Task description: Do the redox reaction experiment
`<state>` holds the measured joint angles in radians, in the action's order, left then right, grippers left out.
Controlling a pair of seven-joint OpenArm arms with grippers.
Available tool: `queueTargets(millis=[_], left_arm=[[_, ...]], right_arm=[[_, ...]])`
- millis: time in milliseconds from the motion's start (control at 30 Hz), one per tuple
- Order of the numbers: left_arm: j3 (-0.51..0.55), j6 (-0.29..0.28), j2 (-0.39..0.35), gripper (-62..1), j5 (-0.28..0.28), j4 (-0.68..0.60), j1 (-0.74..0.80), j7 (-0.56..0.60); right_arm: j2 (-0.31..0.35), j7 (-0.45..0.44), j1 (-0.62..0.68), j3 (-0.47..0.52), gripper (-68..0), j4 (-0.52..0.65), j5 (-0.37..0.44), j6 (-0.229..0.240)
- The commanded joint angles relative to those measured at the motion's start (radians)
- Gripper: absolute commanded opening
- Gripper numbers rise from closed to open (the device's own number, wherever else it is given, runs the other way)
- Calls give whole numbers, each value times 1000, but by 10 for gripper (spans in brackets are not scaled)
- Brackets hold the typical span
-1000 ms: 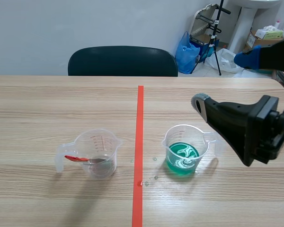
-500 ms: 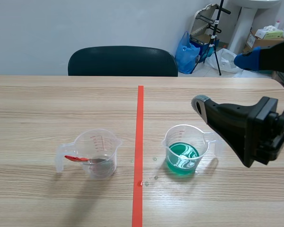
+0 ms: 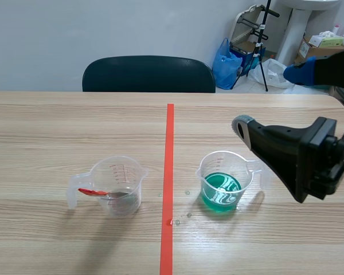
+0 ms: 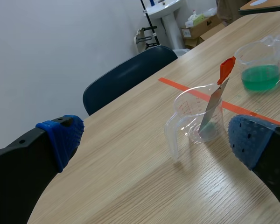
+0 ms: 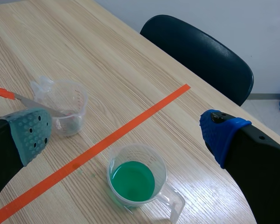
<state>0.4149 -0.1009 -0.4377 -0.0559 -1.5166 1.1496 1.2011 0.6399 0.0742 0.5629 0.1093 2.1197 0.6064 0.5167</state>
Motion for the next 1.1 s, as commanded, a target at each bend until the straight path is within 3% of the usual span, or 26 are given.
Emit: queueTargets(millis=[0, 1067], left_arm=[[12, 1, 2, 14, 21, -19, 5, 13], [12, 1, 2, 14, 29, -19, 0, 13]], right_arm=[[5, -13, -12, -2, 4, 0, 7, 0], [5, -12, -12, -2, 4, 0, 7, 0]])
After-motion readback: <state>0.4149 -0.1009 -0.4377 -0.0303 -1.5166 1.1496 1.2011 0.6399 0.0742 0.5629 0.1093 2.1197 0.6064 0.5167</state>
